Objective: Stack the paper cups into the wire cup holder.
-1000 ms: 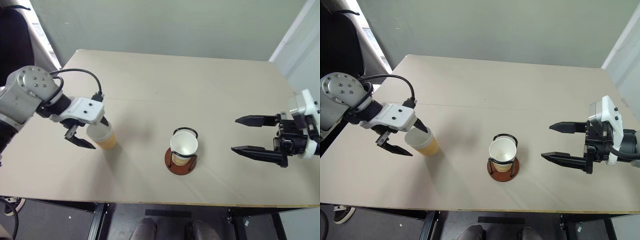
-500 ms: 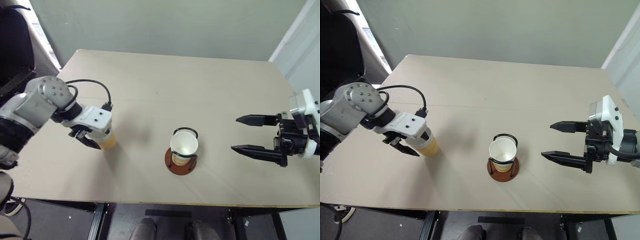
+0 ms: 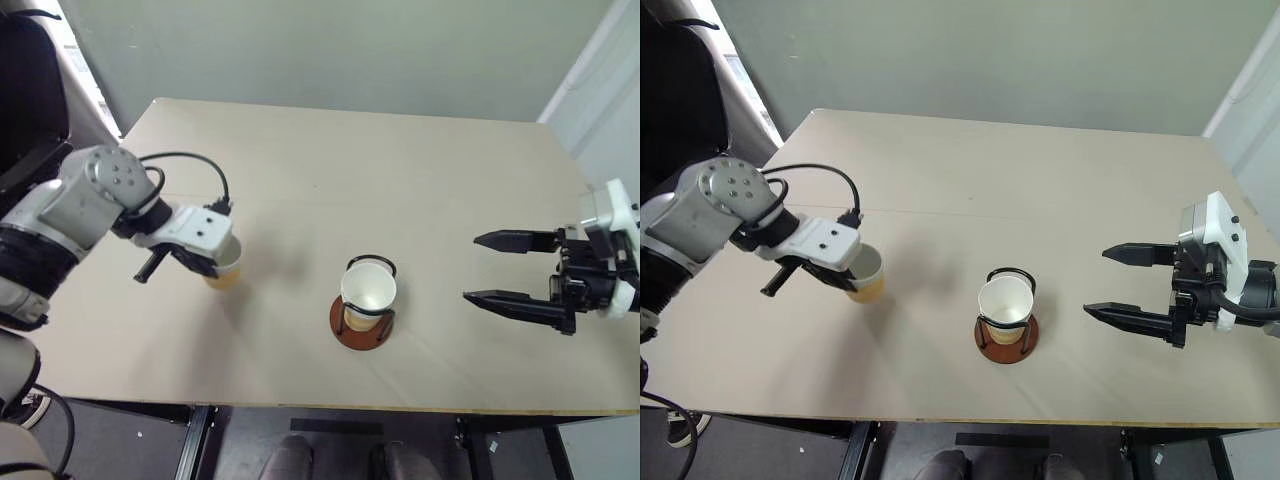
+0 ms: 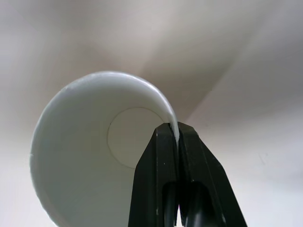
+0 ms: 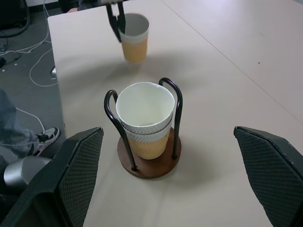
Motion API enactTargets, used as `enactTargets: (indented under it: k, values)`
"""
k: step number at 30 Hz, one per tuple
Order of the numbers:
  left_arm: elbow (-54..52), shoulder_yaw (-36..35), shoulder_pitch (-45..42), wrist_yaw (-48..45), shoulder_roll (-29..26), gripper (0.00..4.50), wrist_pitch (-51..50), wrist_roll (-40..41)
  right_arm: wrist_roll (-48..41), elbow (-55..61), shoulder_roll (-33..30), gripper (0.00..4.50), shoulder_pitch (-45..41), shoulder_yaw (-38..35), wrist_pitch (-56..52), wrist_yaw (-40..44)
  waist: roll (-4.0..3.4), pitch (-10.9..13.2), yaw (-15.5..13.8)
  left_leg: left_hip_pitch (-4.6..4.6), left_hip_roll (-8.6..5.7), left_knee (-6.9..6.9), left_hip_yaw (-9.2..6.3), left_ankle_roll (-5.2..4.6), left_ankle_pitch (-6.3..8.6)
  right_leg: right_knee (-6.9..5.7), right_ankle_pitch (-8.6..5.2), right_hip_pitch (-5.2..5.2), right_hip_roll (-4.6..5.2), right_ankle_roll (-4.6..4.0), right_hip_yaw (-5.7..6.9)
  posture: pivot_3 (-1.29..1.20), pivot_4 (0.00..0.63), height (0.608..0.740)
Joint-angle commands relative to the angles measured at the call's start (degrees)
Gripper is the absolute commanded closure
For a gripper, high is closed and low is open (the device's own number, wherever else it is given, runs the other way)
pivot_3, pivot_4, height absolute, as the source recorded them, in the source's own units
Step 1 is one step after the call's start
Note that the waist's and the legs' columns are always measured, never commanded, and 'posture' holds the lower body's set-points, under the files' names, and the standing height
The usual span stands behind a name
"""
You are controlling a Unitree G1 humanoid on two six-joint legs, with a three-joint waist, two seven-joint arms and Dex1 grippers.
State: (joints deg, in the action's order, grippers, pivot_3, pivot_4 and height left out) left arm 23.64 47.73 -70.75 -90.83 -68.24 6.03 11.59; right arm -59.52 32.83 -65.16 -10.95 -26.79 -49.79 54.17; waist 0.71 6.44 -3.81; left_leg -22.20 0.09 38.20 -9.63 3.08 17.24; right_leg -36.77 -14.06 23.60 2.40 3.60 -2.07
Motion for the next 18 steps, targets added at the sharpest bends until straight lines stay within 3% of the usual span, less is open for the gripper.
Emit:
enactTargets:
  k: [1,5,8,18]
  values:
    - [-2.78,-3.58,-5.41,-1.67,1.25,4.49,-2.74,7.17,-0.33,0.43,-0.09,0.0,-0.97,-1.89,0.95,-0.27,0.0,0.0,-0.08,-0.01,0.0,0.0,0.0,0.0,0.0,0.0,0.0,0.0,0.0,0.0,0.0,0.0,0.15,0.74]
    - [-3.89,-4.36,-13.69,-1.67,6.32,4.49,-5.66,19.4,-0.27,-0.41,-0.49,0.0,-1.67,-1.71,1.28,0.59,0.03,0.02,-0.18,-0.04,-0.01,0.0,0.06,0.0,0.0,0.0,0.0,0.0,0.02,0.0,0.01,0.0,0.15,0.74]
    - [-8.24,0.33,-17.5,-1.67,6.74,4.49,-5.85,30.34,-1.39,0.16,-0.93,0.0,-1.65,-2.46,0.81,1.59,0.03,0.02,-0.16,-0.08,-0.01,0.01,0.27,-0.01,0.01,0.05,0.01,0.01,0.05,0.02,0.02,0.0,0.15,0.74]
    - [-0.37,21.36,-29.01,-1.67,12.99,4.49,13.25,34.4,-4.98,5.07,-0.43,0.0,4.41,-11.47,-2.62,-0.73,-0.05,0.07,-0.14,-0.08,0.04,-0.01,0.55,-0.09,0.06,0.2,0.06,0.0,0.05,0.13,-0.12,0.0,0.15,0.74]
